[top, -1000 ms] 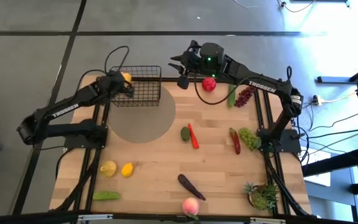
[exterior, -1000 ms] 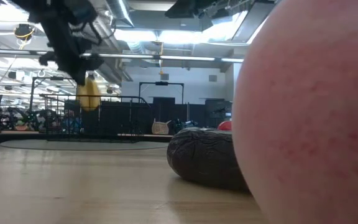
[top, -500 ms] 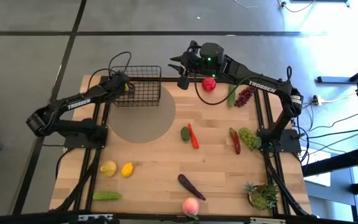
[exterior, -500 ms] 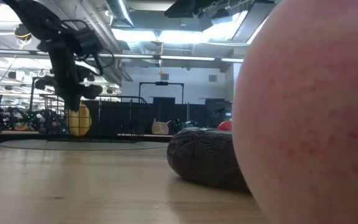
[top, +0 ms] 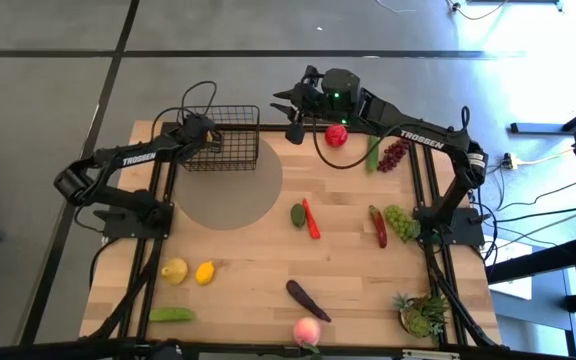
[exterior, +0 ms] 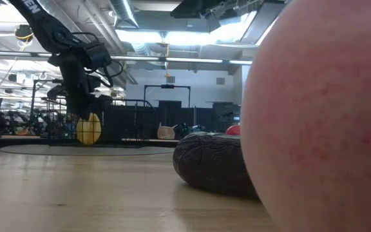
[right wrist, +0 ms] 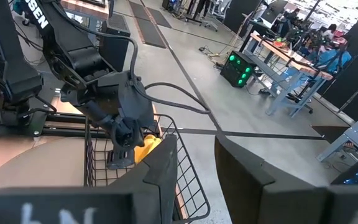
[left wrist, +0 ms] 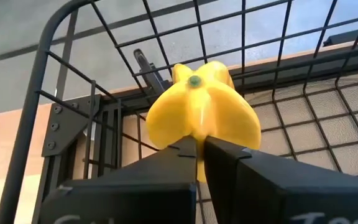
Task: Build produce basket
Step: Put the yellow starfruit into the black wire basket, then put the yellow pear into the black wire basket
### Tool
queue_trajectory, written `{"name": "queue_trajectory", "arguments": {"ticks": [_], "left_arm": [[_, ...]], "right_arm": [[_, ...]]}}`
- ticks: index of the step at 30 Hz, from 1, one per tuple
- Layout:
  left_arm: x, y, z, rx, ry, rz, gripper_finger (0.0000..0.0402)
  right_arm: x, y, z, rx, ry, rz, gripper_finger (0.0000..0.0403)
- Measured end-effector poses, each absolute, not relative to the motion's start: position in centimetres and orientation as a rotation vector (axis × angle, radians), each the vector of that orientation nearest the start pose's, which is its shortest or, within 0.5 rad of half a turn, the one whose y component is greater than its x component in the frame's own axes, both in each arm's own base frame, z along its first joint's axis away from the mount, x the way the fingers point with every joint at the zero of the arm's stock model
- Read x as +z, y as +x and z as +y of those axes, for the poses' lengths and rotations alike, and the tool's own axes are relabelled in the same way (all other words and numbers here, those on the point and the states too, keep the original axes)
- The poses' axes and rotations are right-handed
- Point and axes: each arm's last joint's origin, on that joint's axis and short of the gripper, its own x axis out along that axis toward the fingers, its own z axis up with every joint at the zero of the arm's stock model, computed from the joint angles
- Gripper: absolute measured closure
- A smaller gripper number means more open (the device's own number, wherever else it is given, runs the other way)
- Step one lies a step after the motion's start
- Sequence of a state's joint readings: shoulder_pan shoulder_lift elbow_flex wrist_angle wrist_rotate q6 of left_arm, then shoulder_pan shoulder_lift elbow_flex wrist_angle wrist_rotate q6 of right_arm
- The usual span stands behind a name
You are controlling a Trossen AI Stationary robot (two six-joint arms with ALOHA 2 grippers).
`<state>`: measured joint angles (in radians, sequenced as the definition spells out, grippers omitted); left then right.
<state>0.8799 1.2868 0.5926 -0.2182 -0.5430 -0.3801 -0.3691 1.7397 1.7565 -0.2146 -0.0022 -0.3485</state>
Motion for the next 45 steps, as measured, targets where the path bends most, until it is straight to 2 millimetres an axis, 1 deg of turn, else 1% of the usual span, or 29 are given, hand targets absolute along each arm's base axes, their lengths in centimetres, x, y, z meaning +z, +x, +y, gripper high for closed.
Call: {"name": "queue_trajectory", "arguments": {"ticks": [9, 16, 22, 28, 34, 39, 42, 45], "left_arm": [[17.2, 13.4, 18.6, 1.495, -0.457, 0.724, 0.0352], [17.0, 13.1, 18.7, 1.482, -0.432, 0.774, 0.0313], [17.3, 13.1, 18.6, 1.457, -0.387, 0.791, 0.0312], [18.7, 12.8, 18.3, 1.447, -0.346, 0.743, 0.0310], [20.4, 12.3, 17.7, 1.419, -0.281, 0.698, 0.0311], [21.3, 12.2, 17.3, 1.399, -0.234, 0.681, 0.0313], [21.7, 12.2, 16.9, 1.389, -0.225, 0.662, 0.0312], [22.5, 12.2, 16.2, 1.355, -0.219, 0.621, 0.0311]], "right_arm": [[40.9, 37.6, -14.5, -0.328, -0.307, 0.257, 0.0292], [40.9, 37.6, -14.5, -0.328, -0.307, 0.257, 0.0292], [40.9, 37.6, -14.5, -0.331, -0.304, 0.257, 0.0292], [40.9, 37.4, -14.6, -0.339, -0.301, 0.274, 0.0292], [41.9, 35.9, -14.3, -0.397, -0.308, 0.302, 0.0292], [42.7, 34.8, -14.1, -0.403, -0.304, 0.311, 0.0292], [42.8, 34.5, -14.1, -0.403, -0.308, 0.318, 0.0292], [42.6, 34.4, -14.0, -0.388, -0.347, 0.362, 0.0292]]}}
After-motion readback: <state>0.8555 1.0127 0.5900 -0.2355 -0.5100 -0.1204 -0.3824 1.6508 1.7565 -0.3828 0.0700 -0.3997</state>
